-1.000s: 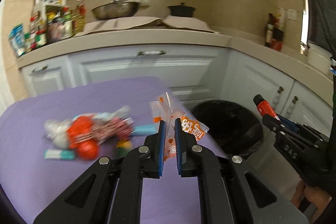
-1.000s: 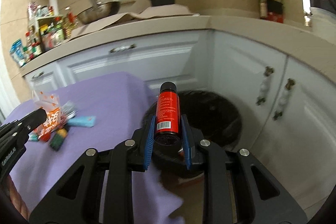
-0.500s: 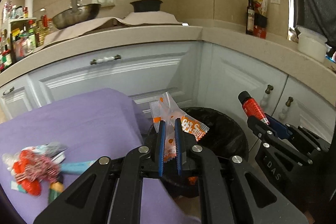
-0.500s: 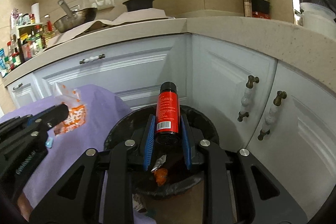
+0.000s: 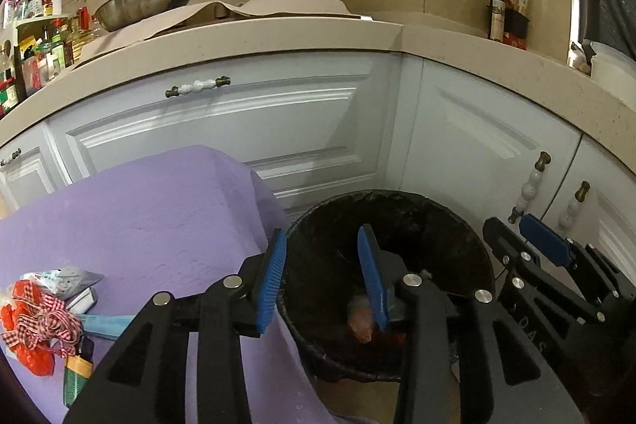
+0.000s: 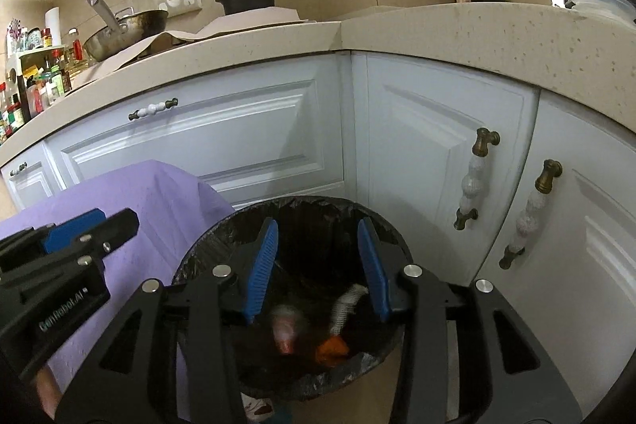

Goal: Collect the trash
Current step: 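Move both held items over the bin and open both grippers, then grasp the checked ribbon with the right gripper while the left gripper approaches the orange bag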

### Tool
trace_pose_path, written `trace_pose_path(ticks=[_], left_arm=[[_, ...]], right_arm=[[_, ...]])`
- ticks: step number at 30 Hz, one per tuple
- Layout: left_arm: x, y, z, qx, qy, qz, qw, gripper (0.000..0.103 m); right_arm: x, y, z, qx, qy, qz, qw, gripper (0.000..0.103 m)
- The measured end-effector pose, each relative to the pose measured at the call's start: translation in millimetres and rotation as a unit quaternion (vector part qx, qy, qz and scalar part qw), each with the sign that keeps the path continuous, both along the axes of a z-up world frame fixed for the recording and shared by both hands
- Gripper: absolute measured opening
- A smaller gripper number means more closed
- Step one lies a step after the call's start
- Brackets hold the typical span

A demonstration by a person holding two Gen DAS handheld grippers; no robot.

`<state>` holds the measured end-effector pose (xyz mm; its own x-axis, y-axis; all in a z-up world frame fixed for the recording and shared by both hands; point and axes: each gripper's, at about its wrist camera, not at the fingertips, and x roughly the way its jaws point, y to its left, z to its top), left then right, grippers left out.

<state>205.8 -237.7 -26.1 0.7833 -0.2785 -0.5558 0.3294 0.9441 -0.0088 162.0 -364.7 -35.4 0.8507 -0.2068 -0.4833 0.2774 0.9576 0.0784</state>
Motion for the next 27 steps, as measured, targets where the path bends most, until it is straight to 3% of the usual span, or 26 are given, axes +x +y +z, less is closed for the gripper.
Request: trace_pose_path(ticks=[9, 27], left_arm=[[-18.4, 19.6, 11.2, -0.008, -0.012, 0.008, 0.9999, 0.043], [-43.4, 92.4, 25.6, -0.028, -0.021, 0.056, 0.9978, 0.051]], right_arm=[[-10.6, 6.9, 7.9, 0.005, -0.001, -0.004, 1.000, 0.041], [-27.6, 61.7, 28.3, 0.008, -0.009, 0.030, 0.999, 0.042]])
